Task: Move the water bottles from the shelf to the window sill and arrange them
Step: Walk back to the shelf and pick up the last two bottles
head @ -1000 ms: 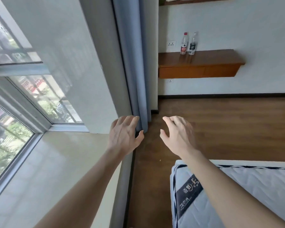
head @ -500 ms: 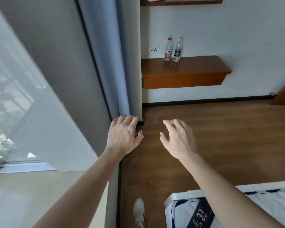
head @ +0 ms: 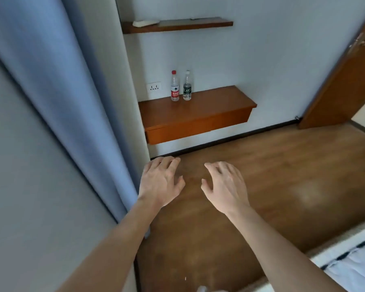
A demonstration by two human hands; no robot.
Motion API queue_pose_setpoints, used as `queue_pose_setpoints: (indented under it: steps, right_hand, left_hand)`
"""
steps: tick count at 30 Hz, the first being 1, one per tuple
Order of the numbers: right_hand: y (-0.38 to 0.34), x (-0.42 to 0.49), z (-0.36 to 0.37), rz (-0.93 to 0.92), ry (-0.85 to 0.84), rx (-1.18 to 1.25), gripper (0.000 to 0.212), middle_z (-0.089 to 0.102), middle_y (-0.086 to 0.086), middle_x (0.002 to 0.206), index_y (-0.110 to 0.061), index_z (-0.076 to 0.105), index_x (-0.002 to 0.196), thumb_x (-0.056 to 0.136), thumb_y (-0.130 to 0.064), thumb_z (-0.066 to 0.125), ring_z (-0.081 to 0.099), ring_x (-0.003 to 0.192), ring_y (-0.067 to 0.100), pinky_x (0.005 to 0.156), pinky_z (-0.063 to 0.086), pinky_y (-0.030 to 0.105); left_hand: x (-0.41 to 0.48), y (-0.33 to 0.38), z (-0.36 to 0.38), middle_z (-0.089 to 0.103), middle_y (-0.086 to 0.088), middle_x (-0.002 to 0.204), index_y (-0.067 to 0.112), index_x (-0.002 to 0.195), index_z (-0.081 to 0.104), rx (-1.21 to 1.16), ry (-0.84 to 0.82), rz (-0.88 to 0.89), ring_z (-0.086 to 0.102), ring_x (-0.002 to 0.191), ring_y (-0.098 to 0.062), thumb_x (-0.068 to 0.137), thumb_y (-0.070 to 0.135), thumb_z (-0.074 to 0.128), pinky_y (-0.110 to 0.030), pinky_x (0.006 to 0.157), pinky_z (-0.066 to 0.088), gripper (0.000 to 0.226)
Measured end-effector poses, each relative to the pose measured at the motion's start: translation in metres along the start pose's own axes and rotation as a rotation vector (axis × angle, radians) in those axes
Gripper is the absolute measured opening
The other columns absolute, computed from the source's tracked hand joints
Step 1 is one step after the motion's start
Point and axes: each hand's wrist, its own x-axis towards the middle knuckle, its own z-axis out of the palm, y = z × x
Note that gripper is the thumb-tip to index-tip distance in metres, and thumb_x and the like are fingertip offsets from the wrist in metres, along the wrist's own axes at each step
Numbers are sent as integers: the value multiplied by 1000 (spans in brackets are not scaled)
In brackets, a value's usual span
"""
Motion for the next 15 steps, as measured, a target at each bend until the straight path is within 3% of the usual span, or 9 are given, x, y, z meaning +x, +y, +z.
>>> queue_pose_setpoints:
  steps: [7,15]
  right_hand:
    - [48,74,27,80,-31,-21,50,62,5,134,-24,58,136,92,-46,62,56,128,23,110,45,43]
    - [130,208,70,164,-20,2,51,64,-1,135,-30,59,135,90,-53,63,56,129,20,111,41,38]
  left_hand:
    - [98,12,38,48,6,146,33,144,40,11,-40,59,41,136,-18,92,58,40,-44,114,35,58]
    - [257,34,82,51,9,143,34,139,46,4,-36,61,42,134,-14,92,57,46,-39,114,31,53]
